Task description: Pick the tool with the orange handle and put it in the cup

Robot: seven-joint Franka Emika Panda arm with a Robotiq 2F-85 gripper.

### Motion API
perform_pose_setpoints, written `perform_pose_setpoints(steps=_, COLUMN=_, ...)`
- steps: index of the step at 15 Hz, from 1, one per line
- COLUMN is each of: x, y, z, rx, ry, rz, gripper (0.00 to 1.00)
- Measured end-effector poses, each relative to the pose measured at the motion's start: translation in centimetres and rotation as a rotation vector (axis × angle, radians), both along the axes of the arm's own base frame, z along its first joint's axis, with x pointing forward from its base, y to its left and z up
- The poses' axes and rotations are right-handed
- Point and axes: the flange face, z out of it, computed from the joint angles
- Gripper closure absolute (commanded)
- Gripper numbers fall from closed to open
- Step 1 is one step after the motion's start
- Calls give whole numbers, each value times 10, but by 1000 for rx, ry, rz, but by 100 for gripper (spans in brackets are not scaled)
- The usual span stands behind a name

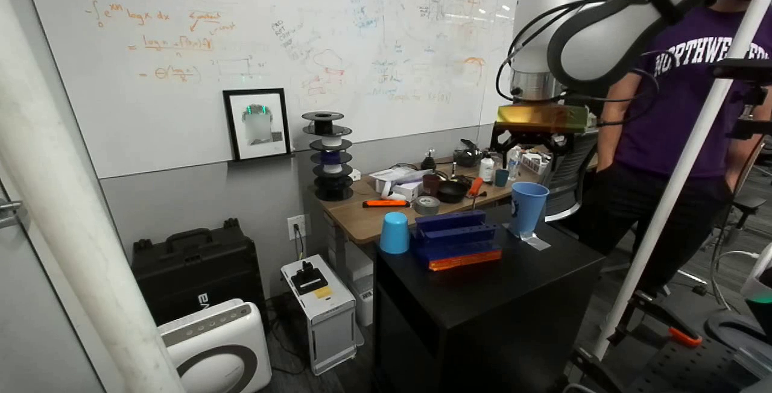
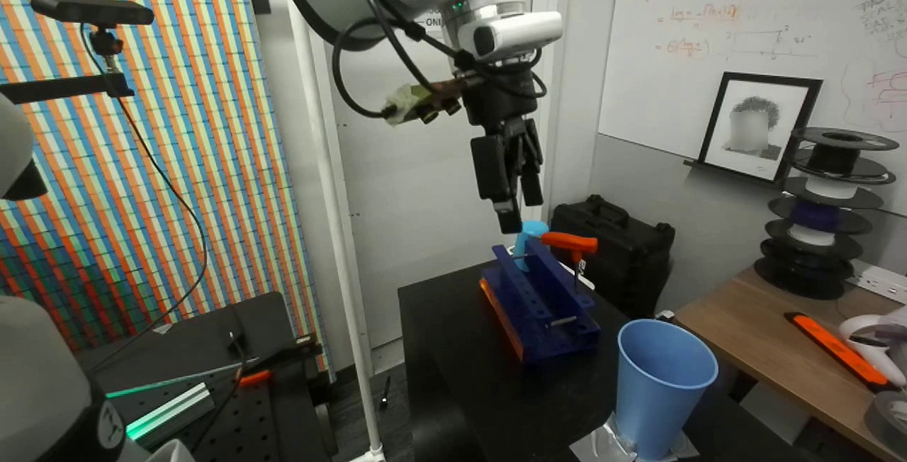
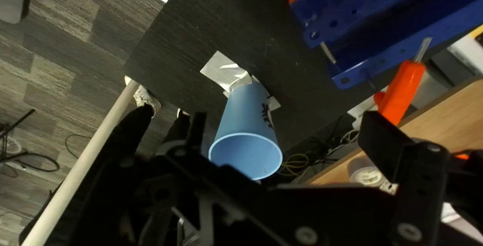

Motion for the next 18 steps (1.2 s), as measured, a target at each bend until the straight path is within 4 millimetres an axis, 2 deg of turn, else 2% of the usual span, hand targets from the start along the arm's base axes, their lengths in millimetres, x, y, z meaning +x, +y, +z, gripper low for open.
perform_pose_setpoints(steps=3, x=11, y=-17, z=-18, rx=-40, ry=-94, rz=-120, gripper=0)
perform_pose_setpoints(steps=6, x=24, y=-19, z=-29, rx=-51, ry=-161, rz=-214, gripper=0)
perform_pose_setpoints(steps=15, x=82, y=39, z=-32, rx=15, ry=-228, rz=-218, gripper=0)
perform_pose_setpoints(steps=18, x=87, y=44, z=-51, rx=35, ry=-194, rz=-229, gripper=0)
